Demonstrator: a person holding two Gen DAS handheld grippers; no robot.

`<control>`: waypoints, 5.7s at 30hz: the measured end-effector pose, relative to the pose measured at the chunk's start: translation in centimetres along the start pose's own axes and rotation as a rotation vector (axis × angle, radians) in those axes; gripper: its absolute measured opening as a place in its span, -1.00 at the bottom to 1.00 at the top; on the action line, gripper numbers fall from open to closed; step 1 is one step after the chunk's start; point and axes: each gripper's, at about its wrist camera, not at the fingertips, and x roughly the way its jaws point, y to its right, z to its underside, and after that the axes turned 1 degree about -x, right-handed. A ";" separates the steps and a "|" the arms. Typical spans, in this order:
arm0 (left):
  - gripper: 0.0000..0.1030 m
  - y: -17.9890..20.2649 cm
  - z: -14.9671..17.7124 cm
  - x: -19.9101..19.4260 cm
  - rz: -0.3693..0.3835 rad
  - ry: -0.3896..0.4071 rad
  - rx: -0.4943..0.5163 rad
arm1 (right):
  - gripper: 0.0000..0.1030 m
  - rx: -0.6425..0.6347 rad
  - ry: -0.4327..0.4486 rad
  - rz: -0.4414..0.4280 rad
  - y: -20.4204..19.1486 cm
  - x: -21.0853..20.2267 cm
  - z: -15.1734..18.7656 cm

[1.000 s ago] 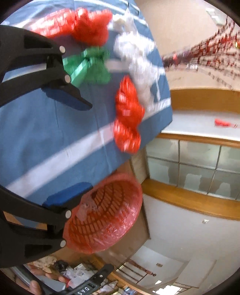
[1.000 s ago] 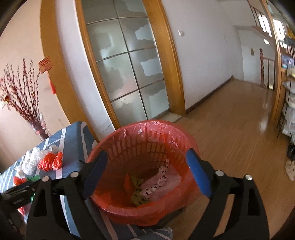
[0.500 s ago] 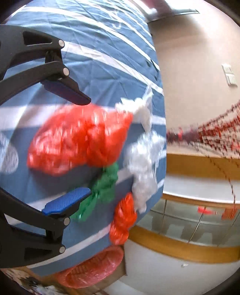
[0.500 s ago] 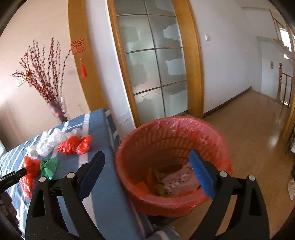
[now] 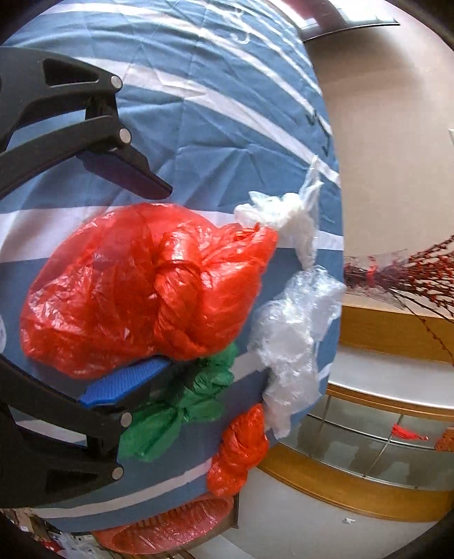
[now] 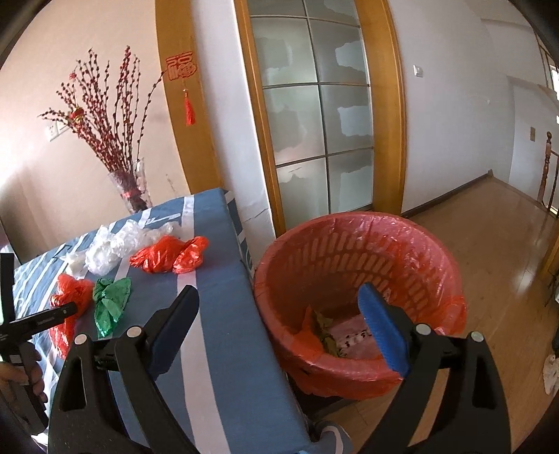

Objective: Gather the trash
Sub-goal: 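Move the left gripper to the large orange-red bag and close on it, then grasp the bubble wrap with the right gripper while the left holds the orange-red bag, then carry the orange-red bag and bubble wrap over the red basket with both grippers, then open both grippers over the red basket to drop the bags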

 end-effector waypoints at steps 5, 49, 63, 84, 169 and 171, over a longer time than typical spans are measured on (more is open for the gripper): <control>0.39 -1.0 -0.1 0.8 0.046 -0.032 -0.046 | 0.79 -0.021 -0.012 -0.015 -1.1 0.3 0.2; -0.59 -13.4 -2.3 -3.4 0.051 0.118 -0.115 | 0.32 -0.247 -0.094 -0.316 -21.8 6.8 -1.5; -0.59 -15.3 -5.1 -0.6 0.039 0.105 -0.121 | 0.05 -0.242 -0.209 -0.348 -29.5 15.9 -3.8; -0.58 -13.7 -4.8 -2.8 0.077 0.130 -0.109 | -0.85 -0.219 -0.136 -0.382 -25.0 9.1 -6.1; -0.57 31.8 0.7 -0.3 0.576 -0.087 0.371 | -0.85 0.295 0.017 0.063 12.6 3.3 -4.6; -0.57 31.8 0.6 -0.1 0.578 -0.091 0.372 | -0.85 0.299 0.015 0.060 12.7 3.5 -4.6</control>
